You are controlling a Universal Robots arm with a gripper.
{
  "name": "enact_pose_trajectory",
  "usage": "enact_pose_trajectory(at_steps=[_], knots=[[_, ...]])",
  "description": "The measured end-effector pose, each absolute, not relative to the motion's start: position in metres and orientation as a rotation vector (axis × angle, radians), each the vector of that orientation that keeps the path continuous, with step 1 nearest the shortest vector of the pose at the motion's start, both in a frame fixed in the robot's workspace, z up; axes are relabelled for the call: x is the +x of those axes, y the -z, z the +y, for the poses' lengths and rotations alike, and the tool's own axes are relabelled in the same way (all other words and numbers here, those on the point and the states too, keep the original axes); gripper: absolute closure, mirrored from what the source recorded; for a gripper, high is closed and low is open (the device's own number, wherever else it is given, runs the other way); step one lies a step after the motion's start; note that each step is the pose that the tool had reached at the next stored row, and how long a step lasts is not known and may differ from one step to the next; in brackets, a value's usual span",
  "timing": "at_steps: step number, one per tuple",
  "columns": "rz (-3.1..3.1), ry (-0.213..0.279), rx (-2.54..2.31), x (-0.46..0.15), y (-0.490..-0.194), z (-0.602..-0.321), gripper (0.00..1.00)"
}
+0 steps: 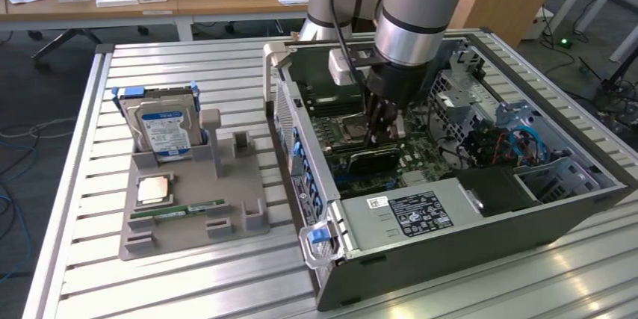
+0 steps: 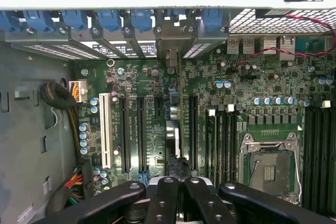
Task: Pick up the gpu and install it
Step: 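Press down on the gpu until it lock into place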
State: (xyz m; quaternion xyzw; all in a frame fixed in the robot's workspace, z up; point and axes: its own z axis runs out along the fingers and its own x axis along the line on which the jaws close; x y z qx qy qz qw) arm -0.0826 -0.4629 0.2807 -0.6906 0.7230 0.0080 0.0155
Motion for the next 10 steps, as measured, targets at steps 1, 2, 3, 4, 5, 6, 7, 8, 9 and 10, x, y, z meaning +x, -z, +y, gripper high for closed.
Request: enact_pose_trajectory(at_steps=[1,2,3,4,5,6,7,8,9,10], knots=[[2.249,-0.025,-2.149,-0.0827,-0.2804,-0.4629,0.89],[2.250,-0.025,-2.149,-0.0827,-0.2804,-0.4629,0.89],[2.250,-0.025,-2.149,-0.0826,-0.2804,-0.4629,0.89],[2.249,-0.025,-2.148,-0.0826,-0.2803,-0.4629,0.89],[2.249,-0.025,-2.148,-0.0826,-0.2801,-0.4627,0.89],[2.249,-0.025,-2.148,-0.0829,-0.2799,-0.4620,0.89],[2.250,-0.025,-2.148,-0.0832,-0.2797,-0.4613,0.89],[2.249,-0.025,-2.148,-0.0835,-0.2796,-0.4607,0.89],[2.249,-0.025,-2.148,-0.0840,-0.2793,-0.4603,0.89],[2.249,-0.025,-2.148,-0.0846,-0.2790,-0.4599,0.89]])
